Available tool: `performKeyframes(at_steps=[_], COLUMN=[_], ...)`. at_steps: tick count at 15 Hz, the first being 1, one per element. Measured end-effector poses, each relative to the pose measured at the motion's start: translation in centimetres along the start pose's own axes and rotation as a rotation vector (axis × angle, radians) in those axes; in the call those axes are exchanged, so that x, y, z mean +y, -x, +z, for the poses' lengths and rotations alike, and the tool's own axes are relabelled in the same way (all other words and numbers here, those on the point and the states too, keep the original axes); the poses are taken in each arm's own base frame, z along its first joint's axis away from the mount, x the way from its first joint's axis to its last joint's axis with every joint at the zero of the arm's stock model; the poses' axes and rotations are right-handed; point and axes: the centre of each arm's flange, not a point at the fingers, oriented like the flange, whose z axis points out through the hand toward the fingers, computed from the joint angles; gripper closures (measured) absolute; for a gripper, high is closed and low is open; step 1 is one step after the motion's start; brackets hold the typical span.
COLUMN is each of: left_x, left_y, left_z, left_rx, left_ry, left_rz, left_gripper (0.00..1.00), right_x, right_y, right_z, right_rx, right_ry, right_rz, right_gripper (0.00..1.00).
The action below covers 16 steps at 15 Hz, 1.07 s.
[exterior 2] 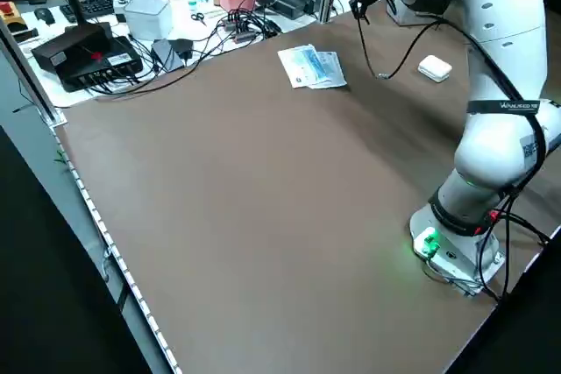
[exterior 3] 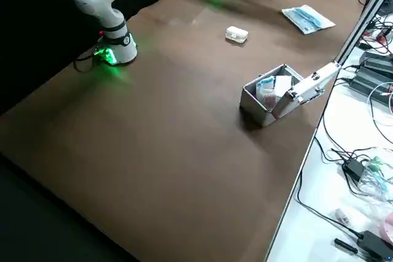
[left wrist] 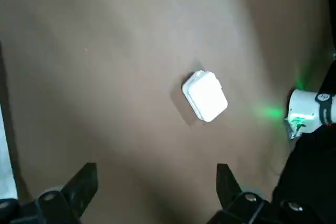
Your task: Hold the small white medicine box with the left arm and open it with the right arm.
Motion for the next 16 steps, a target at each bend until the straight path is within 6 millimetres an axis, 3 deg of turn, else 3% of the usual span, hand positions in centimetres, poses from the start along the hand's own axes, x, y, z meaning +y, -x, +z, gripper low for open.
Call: performKeyframes(at_steps=[8, 16], left_x=[-2.8, -4.3], left_y=[-0.4, -0.4], left_z=[3.4, 6.0], left_rx=[0.067, 0.150], left_ry=[0.124, 0.211], left_rz=[0.294, 0.625], left_gripper=[0.00, 0.00], right_x=[0.0, -0.2], right_y=[0.0, 0.0], right_z=[0.0, 0.1], right_rx=[0.003, -0.001], right_ry=[0.000, 0.000], right_rz=[-0.001, -0.003], right_gripper=[0.01, 0.01])
